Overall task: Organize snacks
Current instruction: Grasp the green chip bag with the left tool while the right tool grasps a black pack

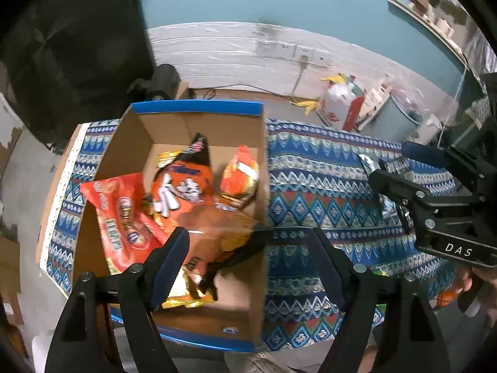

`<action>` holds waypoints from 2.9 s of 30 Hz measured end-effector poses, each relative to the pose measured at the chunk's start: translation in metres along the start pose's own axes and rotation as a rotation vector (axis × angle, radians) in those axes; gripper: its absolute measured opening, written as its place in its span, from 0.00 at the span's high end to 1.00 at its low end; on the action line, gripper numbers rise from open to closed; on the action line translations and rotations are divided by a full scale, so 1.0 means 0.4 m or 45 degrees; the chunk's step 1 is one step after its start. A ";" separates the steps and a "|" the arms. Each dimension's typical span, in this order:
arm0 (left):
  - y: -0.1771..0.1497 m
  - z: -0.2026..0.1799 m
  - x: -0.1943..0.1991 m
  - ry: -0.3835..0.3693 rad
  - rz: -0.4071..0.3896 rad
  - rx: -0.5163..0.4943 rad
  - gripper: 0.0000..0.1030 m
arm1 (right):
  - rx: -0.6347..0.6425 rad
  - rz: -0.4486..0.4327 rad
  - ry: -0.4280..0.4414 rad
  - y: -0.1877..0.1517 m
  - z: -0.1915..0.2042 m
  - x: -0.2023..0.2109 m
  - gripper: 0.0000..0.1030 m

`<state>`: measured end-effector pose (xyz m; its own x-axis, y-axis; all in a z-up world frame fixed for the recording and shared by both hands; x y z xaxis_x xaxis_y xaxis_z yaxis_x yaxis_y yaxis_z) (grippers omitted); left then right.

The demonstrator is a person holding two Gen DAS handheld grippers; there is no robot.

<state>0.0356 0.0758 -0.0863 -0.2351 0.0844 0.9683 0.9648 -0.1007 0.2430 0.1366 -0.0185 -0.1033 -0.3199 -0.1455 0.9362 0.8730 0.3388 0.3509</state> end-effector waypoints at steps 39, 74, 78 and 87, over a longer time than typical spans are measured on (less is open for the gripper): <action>-0.208 -0.328 -0.260 0.184 0.310 -0.462 0.19 | 0.033 0.466 0.113 -0.436 -0.138 -0.167 0.25; -0.006 -0.400 -0.344 -0.013 0.364 -0.111 0.16 | -0.477 0.403 -0.091 -0.463 -0.550 -0.151 0.23; -0.040 -0.476 -0.348 -0.018 0.393 -0.166 0.16 | -0.528 0.404 -0.105 -0.462 -0.607 -0.173 0.23; -0.073 -0.530 -0.433 0.008 0.484 -0.252 0.15 | -0.565 0.429 -0.038 -0.448 -0.665 -0.256 0.22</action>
<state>0.0230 -0.1461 -0.2489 0.1318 -0.0011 0.9913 0.9418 -0.3117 -0.1256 0.1110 -0.3116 -0.2670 -0.0007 -0.0681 0.9977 0.9980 -0.0628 -0.0036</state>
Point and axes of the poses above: each gripper's, at about its wrist camera, not at the fingertips, and x roughly against the way its jaws point, z to its left, y to its top, the point moved 7 cm from there along -x, roughly the way its jaws point, and after that the axes turned 12 degrees about z, right-handed, at the moved point
